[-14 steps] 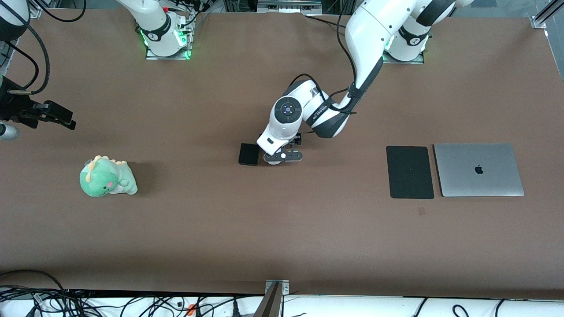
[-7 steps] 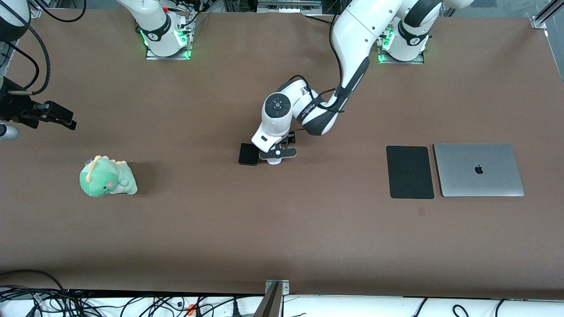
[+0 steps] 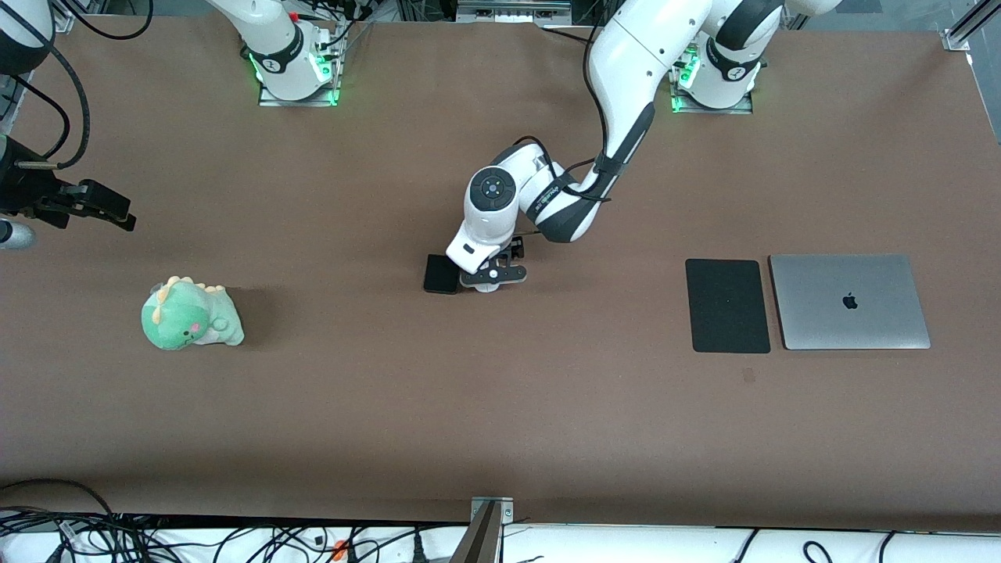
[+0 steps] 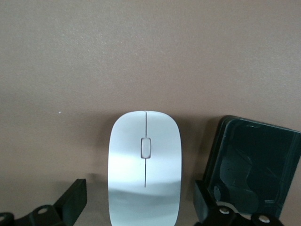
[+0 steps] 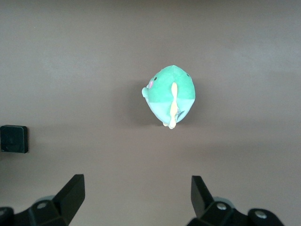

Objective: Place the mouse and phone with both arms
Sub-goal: 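Lower the left gripper and close it on the white mouse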

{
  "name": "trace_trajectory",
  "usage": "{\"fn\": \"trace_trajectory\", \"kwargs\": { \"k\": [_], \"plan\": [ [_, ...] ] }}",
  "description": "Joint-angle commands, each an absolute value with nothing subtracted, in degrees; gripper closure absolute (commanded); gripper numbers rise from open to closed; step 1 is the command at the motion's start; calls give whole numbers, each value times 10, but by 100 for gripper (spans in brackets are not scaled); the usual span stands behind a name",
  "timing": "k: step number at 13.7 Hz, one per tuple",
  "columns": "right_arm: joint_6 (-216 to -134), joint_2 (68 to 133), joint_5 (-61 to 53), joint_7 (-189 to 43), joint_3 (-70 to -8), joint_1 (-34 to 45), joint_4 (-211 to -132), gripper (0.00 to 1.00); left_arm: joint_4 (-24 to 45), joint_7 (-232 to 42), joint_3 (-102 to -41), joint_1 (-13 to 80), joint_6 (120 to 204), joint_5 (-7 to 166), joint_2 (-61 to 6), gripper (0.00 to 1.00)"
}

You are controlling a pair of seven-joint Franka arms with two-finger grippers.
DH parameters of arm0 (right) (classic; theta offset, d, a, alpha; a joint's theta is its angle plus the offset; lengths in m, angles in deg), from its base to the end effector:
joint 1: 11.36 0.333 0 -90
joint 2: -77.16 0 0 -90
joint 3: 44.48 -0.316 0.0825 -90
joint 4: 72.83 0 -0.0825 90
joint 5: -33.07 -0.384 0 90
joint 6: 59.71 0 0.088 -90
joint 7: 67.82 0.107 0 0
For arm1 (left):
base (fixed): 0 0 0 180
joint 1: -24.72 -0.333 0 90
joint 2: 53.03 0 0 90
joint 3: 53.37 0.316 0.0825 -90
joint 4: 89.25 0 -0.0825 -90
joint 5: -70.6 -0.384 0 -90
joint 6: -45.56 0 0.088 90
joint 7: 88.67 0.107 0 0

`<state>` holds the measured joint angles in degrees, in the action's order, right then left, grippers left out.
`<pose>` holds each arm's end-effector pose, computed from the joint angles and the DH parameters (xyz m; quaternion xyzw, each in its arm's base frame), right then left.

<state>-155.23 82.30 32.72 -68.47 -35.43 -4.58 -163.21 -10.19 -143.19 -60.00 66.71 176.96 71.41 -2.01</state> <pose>0.5881 -0.0189 0.5791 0.9999 -0.0141 0.0005 0.0040 0.4992 -0.5402 0.1816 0.9956 0.0779 -0.0304 0.0420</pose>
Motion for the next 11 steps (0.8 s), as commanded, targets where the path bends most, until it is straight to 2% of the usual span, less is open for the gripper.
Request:
{"fn": "trace_trajectory", "kwargs": {
  "k": [1,4,8,11],
  "plan": [
    [-1540,829,327,-690,-358,-49,-1618,0,-124,-1442,-593,673,1767,706,-5,1],
    [-1540,829,327,-690,-358,-49,-1618,0,-124,-1442,-588,675,1766,706,-3,17],
    [-1540,829,327,-690,-358,-49,-1618,0,-125,-1443,-587,676,1764,706,-3,46],
    [-1540,829,327,-690,-358,-49,-1619,0,-137,-1443,-582,674,1758,706,-7,50]
  ]
}}
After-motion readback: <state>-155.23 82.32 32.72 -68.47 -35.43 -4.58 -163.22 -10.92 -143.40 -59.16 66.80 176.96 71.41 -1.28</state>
